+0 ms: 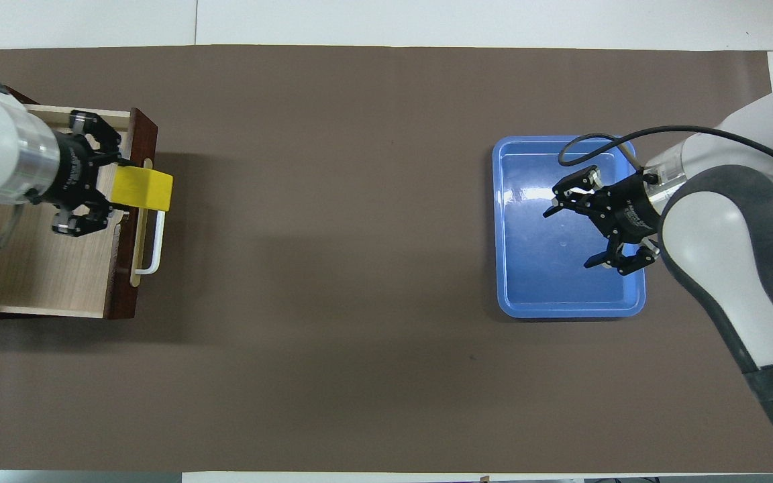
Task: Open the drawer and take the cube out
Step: 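Lift the cube with the left gripper while the right gripper approaches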
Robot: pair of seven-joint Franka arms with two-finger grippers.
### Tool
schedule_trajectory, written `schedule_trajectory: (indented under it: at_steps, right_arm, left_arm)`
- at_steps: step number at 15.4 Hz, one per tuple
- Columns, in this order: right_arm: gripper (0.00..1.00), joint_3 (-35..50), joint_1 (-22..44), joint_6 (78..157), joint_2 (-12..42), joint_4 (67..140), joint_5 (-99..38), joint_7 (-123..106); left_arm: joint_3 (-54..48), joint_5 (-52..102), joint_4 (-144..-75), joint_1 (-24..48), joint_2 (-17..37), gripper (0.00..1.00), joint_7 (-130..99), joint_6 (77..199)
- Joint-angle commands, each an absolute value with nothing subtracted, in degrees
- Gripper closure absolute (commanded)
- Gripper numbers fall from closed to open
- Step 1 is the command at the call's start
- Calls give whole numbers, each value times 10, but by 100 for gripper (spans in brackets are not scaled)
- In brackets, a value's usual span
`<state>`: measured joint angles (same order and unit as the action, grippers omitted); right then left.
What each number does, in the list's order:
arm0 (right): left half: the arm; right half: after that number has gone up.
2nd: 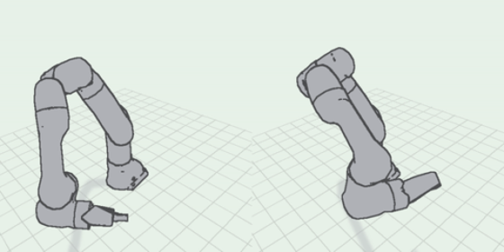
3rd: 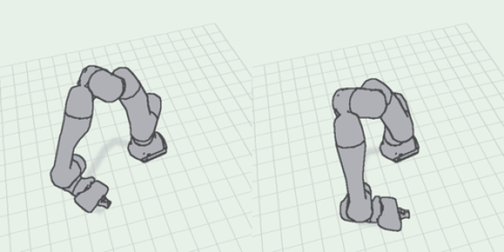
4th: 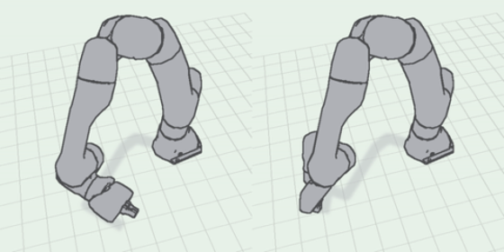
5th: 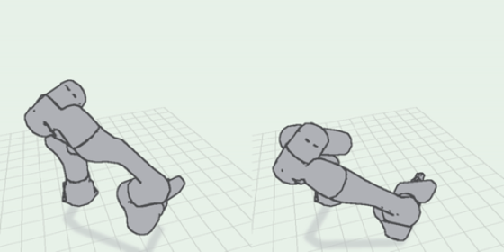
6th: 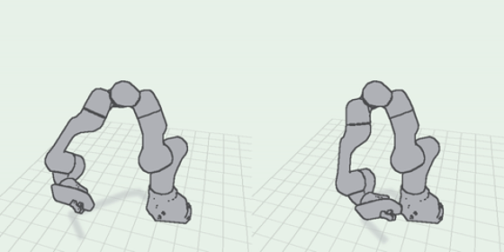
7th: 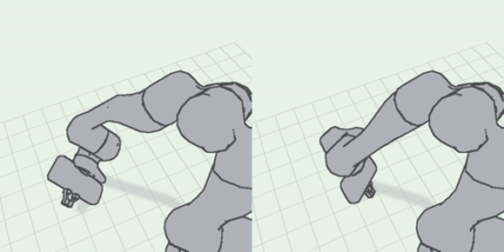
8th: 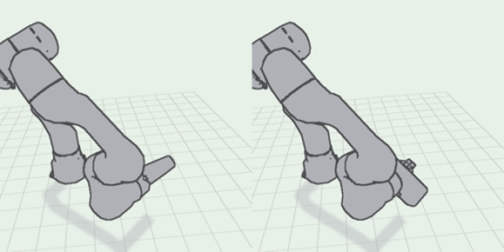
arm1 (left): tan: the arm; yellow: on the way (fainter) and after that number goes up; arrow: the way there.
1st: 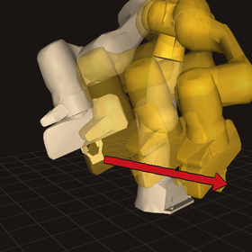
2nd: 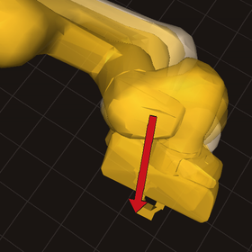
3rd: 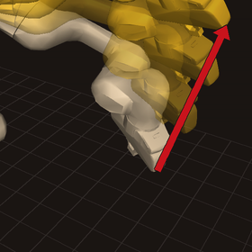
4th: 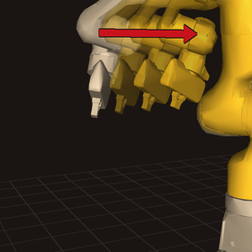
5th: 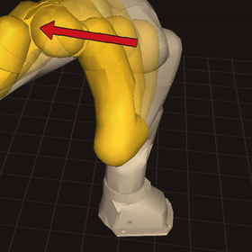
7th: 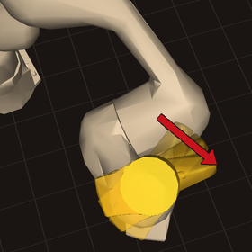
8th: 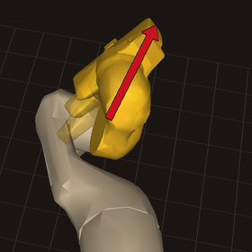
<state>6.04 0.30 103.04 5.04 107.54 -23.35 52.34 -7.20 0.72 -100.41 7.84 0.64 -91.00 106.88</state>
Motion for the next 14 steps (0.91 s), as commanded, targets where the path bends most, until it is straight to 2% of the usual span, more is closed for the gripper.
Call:
schedule_trajectory:
  at_steps: [1, 3, 6, 11, 14]
  right_arm:
    - [0, 59, 32, 1079, 54, 1106, -266, 565]
    - [0, 59, 41, 1113, 62, 1126, -311, 585]
    - [0, 59, 69, 1146, 81, 1133, -332, 622]
    - [0, 59, 112, 1215, 139, 1122, -406, 674]
    - [0, 59, 148, 1252, 145, 1112, -460, 713]
  left_arm:
    - [-64, 32, -1029, 164, -8, 100, -980, 1073]
    - [-63, 48, -1055, 217, -18, 100, -1024, 1127]
    - [-63, 48, -1058, 264, -8, 100, -1128, 1174]
    - [-63, 58, -1095, 314, 37, 100, -1215, 1297]
    - [-62, 58, -1099, 325, 50, 100, -1246, 1309]
